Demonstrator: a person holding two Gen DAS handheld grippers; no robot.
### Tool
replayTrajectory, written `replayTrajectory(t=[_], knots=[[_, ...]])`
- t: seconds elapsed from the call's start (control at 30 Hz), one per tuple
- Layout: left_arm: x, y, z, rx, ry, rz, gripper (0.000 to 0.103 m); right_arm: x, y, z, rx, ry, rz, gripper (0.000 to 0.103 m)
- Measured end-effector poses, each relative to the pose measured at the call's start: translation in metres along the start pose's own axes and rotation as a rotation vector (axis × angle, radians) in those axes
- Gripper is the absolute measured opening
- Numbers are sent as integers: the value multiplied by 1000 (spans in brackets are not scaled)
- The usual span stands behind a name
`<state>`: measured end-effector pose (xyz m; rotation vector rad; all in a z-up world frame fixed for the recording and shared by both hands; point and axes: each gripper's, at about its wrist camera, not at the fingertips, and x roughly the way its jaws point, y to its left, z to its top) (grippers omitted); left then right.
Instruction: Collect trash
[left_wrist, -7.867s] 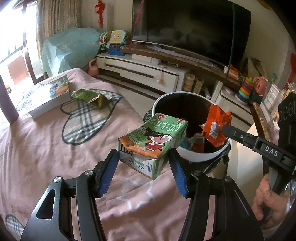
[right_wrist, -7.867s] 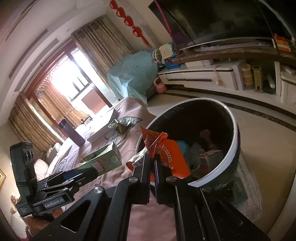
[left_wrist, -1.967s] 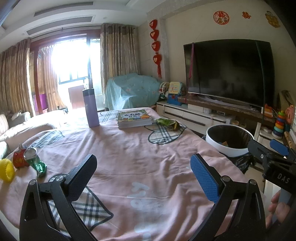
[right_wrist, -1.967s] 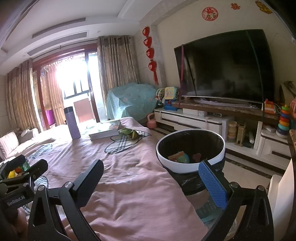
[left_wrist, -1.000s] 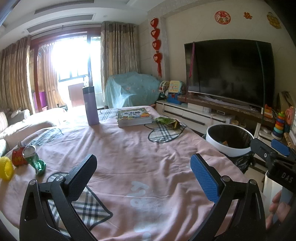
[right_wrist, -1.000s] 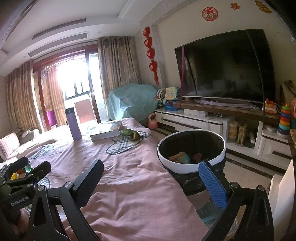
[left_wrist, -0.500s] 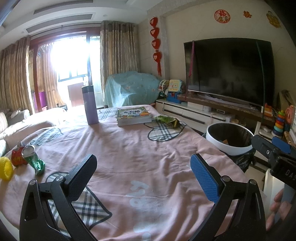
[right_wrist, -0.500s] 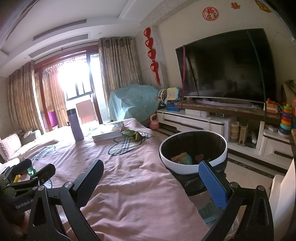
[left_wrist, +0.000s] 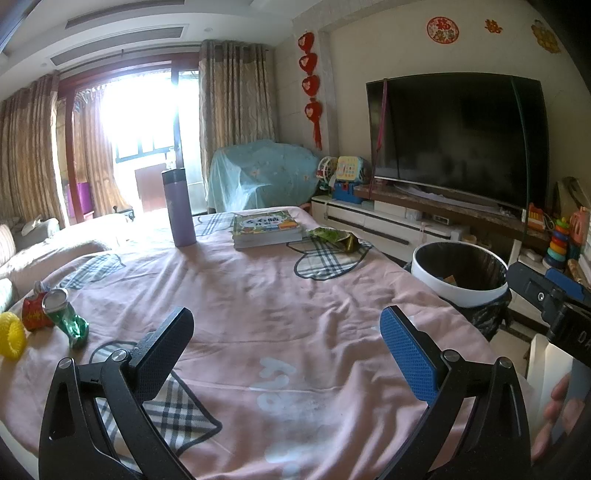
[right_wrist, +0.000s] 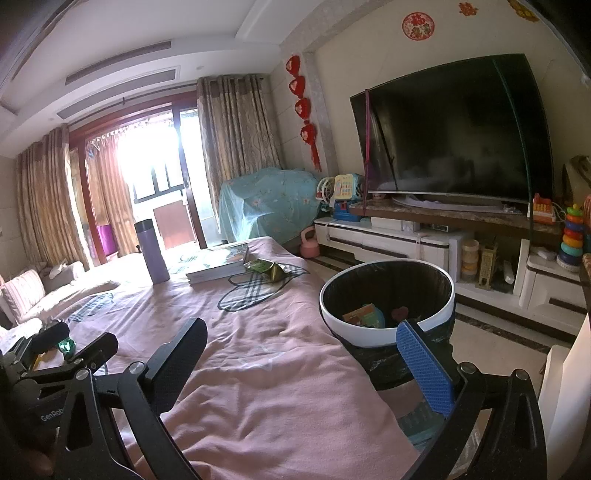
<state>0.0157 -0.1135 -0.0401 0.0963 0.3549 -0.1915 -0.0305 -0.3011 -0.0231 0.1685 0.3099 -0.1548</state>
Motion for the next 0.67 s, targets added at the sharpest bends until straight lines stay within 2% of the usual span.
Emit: replayTrajectory(t=[0.67], knots=[[13, 7, -5, -21, 41, -22, 103, 4, 7, -1, 8, 21, 8, 103]])
